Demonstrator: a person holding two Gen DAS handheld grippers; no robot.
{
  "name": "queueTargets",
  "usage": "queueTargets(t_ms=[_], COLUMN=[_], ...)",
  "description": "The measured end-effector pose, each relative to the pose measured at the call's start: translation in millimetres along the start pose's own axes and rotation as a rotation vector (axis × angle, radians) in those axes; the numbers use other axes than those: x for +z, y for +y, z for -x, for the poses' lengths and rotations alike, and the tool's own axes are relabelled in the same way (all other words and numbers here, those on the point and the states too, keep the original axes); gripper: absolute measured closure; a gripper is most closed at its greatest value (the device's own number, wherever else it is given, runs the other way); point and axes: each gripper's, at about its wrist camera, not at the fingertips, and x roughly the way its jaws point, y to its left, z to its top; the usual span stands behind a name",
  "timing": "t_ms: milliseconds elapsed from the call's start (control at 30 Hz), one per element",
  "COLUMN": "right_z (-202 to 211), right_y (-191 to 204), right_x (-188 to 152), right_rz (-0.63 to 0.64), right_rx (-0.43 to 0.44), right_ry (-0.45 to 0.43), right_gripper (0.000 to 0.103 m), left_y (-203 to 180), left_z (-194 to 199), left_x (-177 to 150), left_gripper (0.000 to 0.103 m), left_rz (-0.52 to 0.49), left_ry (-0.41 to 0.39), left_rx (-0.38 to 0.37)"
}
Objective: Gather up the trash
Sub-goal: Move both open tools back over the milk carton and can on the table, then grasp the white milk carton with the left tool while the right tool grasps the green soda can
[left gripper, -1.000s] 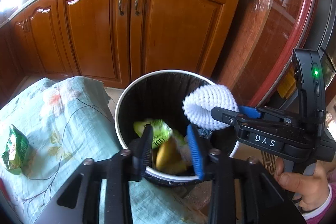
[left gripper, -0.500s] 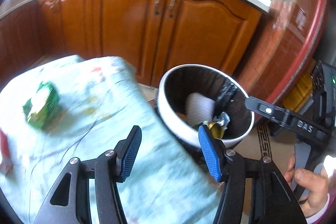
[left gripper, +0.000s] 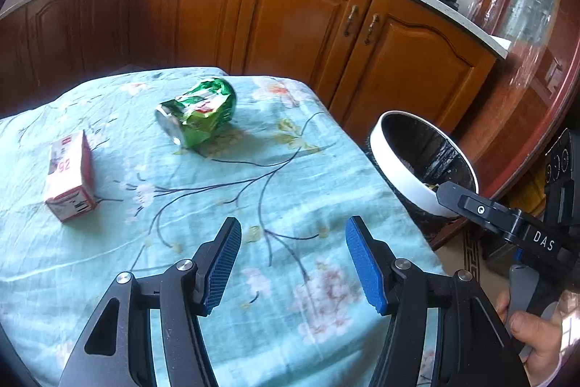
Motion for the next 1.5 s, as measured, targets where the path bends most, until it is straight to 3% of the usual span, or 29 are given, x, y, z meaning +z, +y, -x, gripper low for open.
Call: queueTargets(t_ms=[600,1067,1500], right_z=[-64,-102,-159], right_y=[87,130,123], right_x=[-31,-14,29], right_rz=[0.096,0.134,-0.075], right_rx=[0.081,0.127,0.208], right_ry=[0.133,0.161,0.159], right_gripper=[0.017,0.017,0.020], left_y=[99,134,157], left_z=[44,30,-18], left_x=[-13,15,53], left_gripper=[0.043,0.029,0.025], left_rz=[0.190,0.230,0.193], left_ry=[-0.019,-0.018,0.022], left_rx=[0.142,0.203,0.323])
